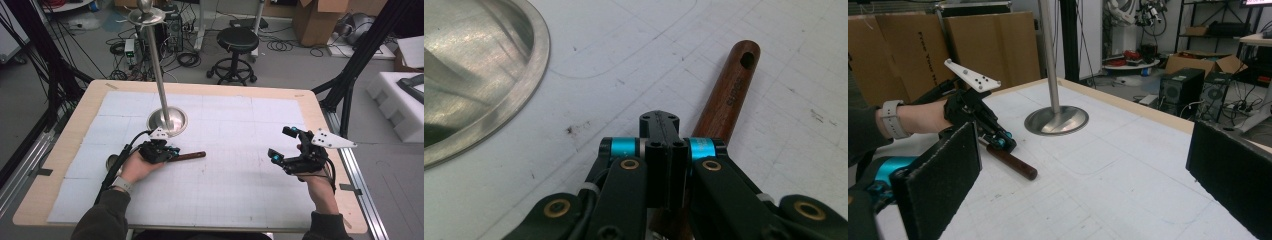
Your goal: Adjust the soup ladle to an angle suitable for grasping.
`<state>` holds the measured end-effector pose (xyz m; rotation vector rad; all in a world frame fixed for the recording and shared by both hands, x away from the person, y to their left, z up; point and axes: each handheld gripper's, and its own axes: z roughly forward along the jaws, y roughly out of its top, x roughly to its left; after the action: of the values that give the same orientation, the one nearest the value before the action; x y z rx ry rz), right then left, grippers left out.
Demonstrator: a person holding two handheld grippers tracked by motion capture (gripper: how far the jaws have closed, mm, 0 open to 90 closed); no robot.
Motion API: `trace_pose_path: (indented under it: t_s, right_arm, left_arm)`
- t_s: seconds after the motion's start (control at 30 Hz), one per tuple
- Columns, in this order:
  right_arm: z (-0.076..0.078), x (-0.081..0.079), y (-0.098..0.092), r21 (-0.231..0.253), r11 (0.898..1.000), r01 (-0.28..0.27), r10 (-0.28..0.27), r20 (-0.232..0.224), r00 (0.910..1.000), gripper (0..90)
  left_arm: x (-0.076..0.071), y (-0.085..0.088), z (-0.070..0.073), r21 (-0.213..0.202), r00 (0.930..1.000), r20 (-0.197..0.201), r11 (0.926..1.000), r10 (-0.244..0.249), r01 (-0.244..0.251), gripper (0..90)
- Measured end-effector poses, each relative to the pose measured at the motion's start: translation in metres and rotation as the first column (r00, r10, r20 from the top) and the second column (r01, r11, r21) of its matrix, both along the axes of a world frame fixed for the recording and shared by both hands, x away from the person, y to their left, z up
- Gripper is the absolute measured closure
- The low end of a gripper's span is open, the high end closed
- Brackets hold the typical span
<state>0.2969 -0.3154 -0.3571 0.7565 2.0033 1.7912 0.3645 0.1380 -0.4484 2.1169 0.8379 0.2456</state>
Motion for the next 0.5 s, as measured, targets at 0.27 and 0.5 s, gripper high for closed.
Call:
trace_pose_path:
  t_s: [0.27,0.5]
  right_arm:
    - [0.000,0.000,0.000,-0.004,1.000,-0.003,0.003,0.004,1.0000,0.0]
    - [-0.001,0.001,0.002,-0.006,1.000,-0.008,0.008,-0.004,1.0000,0.0]
  left_arm:
    - [-0.008,-0.005,0.002,0.024,0.9989,-0.005,0.9986,-0.047,0.048,89.9]
    - [-0.011,0.001,0.014,-0.022,0.9982,0.033,0.9985,-0.050,0.051,89.7]
